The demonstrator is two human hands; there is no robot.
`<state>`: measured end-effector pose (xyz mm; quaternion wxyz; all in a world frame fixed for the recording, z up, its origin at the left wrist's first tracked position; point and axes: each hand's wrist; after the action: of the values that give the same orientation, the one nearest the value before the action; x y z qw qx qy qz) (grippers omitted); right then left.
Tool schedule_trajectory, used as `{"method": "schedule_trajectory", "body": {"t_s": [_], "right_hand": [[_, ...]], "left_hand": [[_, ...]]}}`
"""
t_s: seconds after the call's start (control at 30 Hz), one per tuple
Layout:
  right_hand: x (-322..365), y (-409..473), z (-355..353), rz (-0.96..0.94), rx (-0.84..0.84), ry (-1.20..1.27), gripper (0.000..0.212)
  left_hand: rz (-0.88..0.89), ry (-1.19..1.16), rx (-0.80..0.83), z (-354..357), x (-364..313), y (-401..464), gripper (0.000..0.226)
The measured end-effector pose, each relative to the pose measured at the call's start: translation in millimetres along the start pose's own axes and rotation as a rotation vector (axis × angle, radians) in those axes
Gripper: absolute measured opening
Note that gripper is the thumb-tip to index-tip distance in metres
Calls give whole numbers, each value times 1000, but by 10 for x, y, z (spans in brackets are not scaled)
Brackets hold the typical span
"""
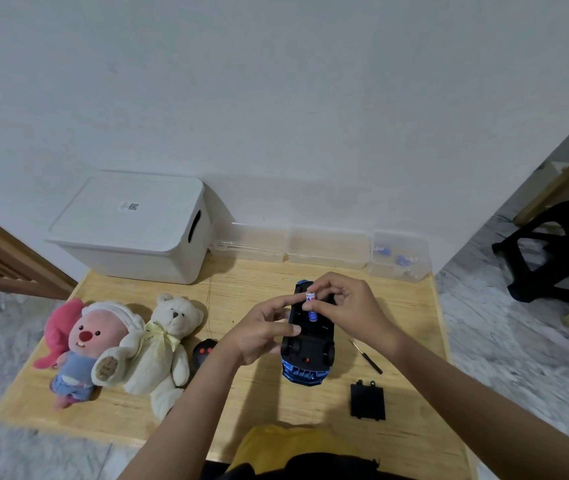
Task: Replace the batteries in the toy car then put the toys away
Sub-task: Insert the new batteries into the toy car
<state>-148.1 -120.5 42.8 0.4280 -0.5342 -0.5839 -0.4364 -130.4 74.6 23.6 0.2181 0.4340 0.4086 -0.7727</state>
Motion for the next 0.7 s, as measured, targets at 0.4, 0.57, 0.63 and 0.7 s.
{"method": "schedule_trajectory", "body": {"t_s": [0.4, 0.57, 0.63, 0.7], "right_hand": [[1, -11, -63, -1, 23, -125, 20], [2, 27, -63, 16, 22, -141, 19], [26, 42, -54, -2, 24, -136, 19], [55, 52, -45, -21, 30, -133, 18]], "left_hand": [[46, 132, -67, 87, -25, -42, 86], [50, 139, -48, 76, -53, -51, 90], [53, 144, -30, 73, -60, -48, 91], [55, 156, -11, 72, -65, -40, 90]]}}
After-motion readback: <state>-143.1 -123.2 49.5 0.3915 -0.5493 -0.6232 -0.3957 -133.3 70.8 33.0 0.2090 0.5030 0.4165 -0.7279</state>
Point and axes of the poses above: each hand's wrist, its own y-axis towards the middle knuckle, its own z-axis out of the palm, x = y × z, and after that the axes turned 2 degrees about -x, right-handed
